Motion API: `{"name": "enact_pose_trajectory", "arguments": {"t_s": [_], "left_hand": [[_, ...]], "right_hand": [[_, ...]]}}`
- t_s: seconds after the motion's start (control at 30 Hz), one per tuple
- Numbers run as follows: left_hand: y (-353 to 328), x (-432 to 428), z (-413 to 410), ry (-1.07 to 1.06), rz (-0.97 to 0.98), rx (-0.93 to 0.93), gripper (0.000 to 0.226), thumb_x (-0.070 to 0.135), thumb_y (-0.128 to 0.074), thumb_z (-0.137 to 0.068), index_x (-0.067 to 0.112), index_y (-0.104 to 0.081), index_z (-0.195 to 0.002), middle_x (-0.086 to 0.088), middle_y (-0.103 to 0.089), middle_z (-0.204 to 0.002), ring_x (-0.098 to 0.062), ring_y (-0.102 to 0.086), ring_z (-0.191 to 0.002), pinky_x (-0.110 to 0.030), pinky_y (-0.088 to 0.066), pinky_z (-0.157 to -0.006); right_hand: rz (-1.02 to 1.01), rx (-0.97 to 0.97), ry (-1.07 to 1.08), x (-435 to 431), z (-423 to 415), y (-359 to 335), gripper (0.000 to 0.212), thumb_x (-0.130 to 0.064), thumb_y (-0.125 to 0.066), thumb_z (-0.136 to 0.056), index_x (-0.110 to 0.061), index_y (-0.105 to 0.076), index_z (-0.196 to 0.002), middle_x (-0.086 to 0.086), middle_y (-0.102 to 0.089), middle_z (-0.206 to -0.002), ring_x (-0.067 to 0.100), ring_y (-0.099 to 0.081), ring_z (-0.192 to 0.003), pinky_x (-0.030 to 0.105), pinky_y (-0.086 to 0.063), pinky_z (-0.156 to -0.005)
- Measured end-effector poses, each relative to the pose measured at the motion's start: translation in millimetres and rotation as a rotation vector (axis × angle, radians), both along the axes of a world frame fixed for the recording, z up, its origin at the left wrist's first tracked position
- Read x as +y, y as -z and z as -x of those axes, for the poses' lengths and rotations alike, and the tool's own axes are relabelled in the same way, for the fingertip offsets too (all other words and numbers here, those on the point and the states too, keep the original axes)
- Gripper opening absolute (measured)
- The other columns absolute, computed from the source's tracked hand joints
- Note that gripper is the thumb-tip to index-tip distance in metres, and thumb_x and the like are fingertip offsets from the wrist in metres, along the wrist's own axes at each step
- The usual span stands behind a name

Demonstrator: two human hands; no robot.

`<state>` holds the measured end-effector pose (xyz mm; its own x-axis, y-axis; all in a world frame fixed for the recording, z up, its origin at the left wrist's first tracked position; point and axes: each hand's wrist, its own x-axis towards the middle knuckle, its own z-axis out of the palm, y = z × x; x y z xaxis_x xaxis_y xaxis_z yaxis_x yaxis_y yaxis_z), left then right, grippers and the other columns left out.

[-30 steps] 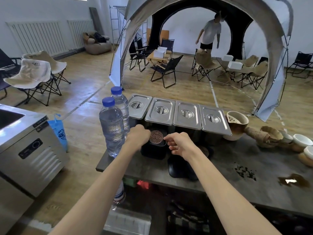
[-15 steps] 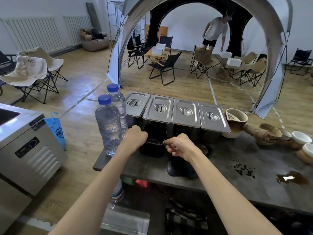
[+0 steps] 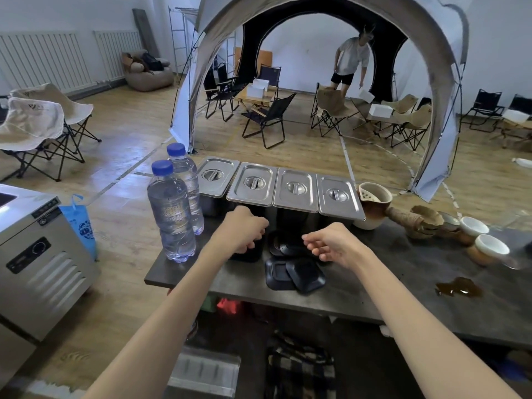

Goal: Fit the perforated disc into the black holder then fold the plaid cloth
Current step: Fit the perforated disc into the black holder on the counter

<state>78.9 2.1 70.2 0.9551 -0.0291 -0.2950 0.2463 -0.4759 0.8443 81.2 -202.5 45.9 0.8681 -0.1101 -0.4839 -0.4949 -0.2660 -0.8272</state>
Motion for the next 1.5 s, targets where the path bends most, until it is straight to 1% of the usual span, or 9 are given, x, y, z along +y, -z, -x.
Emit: {"name": "enact_pose_trajectory", "arguments": {"t_s": [0.2, 0.43, 0.6, 0.83, 0.97, 1.13, 1.23, 1.33, 1.5], "left_hand": [[30, -31, 27, 0.189, 0.081, 0.229, 0.014, 0.014, -0.055, -0.088, 0.004, -0.058, -0.079, -0.004, -0.050, -0.057, -0.012, -0.037, -0.039, -0.016, -0.023, -0.039], [62, -47, 34, 0.086, 0.035, 0.215, 0.010, 0.007, -0.055, -0.084, -0.002, -0.060, -0.086, -0.009, -0.063, -0.062, -0.013, -0.047, -0.037, -0.016, -0.031, -0.036], [63, -49, 35, 0.046, 0.058, 0.187, 0.007, 0.005, -0.057, -0.082, 0.001, -0.058, -0.076, -0.008, -0.064, -0.058, -0.010, -0.045, -0.033, -0.017, -0.031, -0.036], [57, -37, 38, 0.022, 0.238, 0.323, 0.008, 0.008, -0.059, -0.092, 0.002, -0.057, -0.089, -0.006, -0.060, -0.065, -0.008, -0.043, -0.045, -0.016, -0.029, -0.036], [51, -33, 37, 0.019, 0.299, 0.280, 0.010, 0.011, -0.060, -0.092, 0.002, -0.059, -0.088, -0.004, -0.058, -0.061, -0.007, -0.042, -0.045, -0.016, -0.027, -0.037], [18, -26, 31, 0.031, 0.347, 0.174, 0.022, 0.014, -0.061, -0.092, 0.004, -0.060, -0.072, 0.002, -0.055, -0.048, -0.006, -0.043, -0.039, -0.015, -0.027, -0.038], [-6, -18, 26, 0.041, 0.372, 0.106, 0.014, 0.014, -0.062, -0.091, 0.005, -0.063, -0.080, 0.001, -0.058, -0.054, -0.006, -0.044, -0.040, -0.014, -0.030, -0.038], [-21, -7, 19, 0.030, 0.369, 0.034, 0.012, 0.016, -0.063, -0.091, 0.006, -0.066, -0.087, -0.001, -0.064, -0.061, -0.005, -0.048, -0.041, -0.014, -0.035, -0.038], [-34, 17, 10, -0.021, 0.374, -0.063, 0.012, 0.021, -0.061, -0.093, 0.011, -0.068, -0.090, -0.008, -0.075, -0.084, -0.007, -0.057, -0.048, -0.018, -0.042, -0.040]], "right_hand": [[0.112, 0.063, 0.003, -30, 21, 18, 0.011, -0.010, -0.069, -0.082, -0.003, -0.067, -0.075, 0.005, -0.060, -0.056, 0.009, -0.052, -0.037, 0.017, -0.036, -0.035], [0.168, 0.105, -0.058, -36, 33, 31, 0.017, -0.013, -0.068, -0.083, -0.005, -0.064, -0.069, 0.005, -0.061, -0.056, 0.007, -0.049, -0.033, 0.016, -0.035, -0.034], [0.139, 0.128, -0.070, -31, 34, 33, 0.013, -0.013, -0.069, -0.083, -0.005, -0.065, -0.074, 0.006, -0.061, -0.060, 0.008, -0.048, -0.035, 0.017, -0.033, -0.036], [-0.033, 0.162, -0.063, -30, 37, 29, 0.010, -0.012, -0.069, -0.082, -0.003, -0.065, -0.080, 0.006, -0.059, -0.061, 0.010, -0.048, -0.040, 0.019, -0.034, -0.039], [-0.160, 0.158, -0.061, -31, 36, 23, 0.012, -0.014, -0.070, -0.082, -0.004, -0.063, -0.079, 0.006, -0.059, -0.062, 0.011, -0.050, -0.043, 0.020, -0.037, -0.039], [-0.293, 0.099, -0.061, -31, 33, 2, 0.012, -0.018, -0.071, -0.081, -0.009, -0.064, -0.078, 0.002, -0.059, -0.062, 0.008, -0.049, -0.044, 0.017, -0.038, -0.037], [-0.369, 0.033, -0.057, -24, 29, -15, 0.008, -0.015, -0.067, -0.084, -0.011, -0.062, -0.078, 0.002, -0.059, -0.060, 0.008, -0.048, -0.044, 0.016, -0.037, -0.036], [-0.446, -0.026, -0.042, -12, 25, -33, 0.003, -0.013, -0.065, -0.086, -0.010, -0.065, -0.085, 0.005, -0.065, -0.061, 0.010, -0.056, -0.045, 0.017, -0.043, -0.038], [-0.580, -0.070, -0.016, 9, 17, -51, 0.018, -0.021, -0.065, -0.088, -0.003, -0.067, -0.084, 0.017, -0.072, -0.077, 0.021, -0.070, -0.062, 0.023, -0.056, -0.049]]}}
